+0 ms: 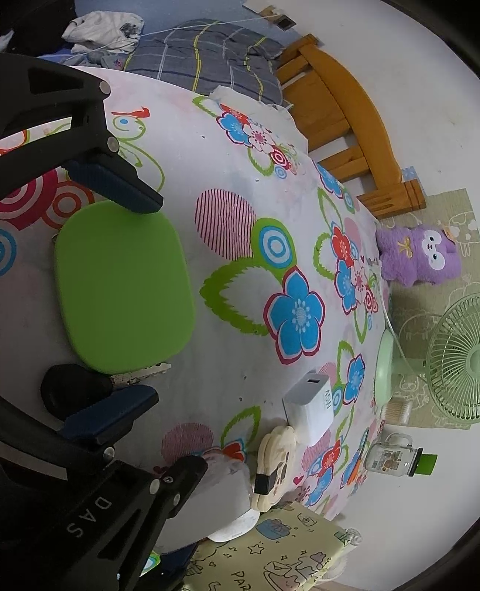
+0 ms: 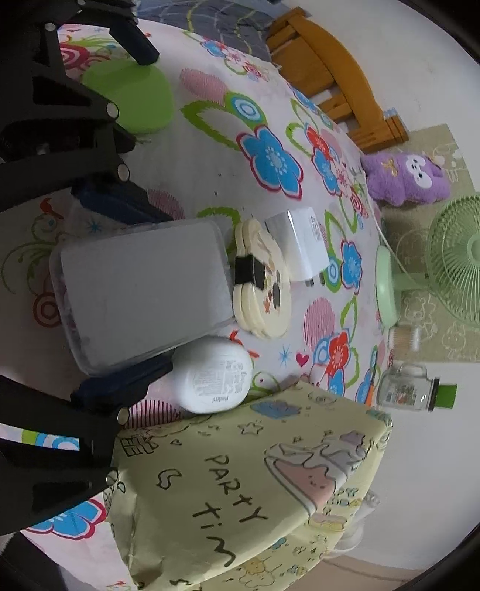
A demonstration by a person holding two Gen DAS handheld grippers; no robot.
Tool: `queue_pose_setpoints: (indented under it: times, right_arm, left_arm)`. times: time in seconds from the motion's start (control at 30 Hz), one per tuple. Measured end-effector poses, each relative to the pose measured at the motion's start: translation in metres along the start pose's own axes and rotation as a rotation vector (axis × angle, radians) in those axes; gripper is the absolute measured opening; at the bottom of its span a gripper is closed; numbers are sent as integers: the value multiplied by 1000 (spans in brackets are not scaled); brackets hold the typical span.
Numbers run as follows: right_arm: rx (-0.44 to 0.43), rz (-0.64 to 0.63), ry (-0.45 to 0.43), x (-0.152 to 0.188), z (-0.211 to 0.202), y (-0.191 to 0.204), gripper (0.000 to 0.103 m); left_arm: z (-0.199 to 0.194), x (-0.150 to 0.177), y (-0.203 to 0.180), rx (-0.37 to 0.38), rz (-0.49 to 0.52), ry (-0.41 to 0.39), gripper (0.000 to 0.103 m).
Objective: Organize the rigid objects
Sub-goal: 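Grasp the clear rectangular case with the right tool, then lift the clear case with the right tool while the left tool closes on the green pad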
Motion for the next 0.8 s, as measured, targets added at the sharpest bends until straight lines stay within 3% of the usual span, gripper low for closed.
queue_pose_setpoints:
  times: [0.6,0.8]
  right_arm:
    - [-20,-43,-59,-6,-22,19,64]
    - [-18,-41,-39,-6,-16,19,64]
  left_arm:
    - [1,7,17,82,-94,43,97]
    - [2,3,16,67,-96,-4,96]
Point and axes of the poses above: each gripper's, at about its wrist camera, not at the fingertips, and z roughly the way its jaws point, y to its left, x to its underside, the point moved 9 cm from there along z, roughly the way its jaws point, and after that the axes turned 3 degrees about -z, right-handed, at the moved point
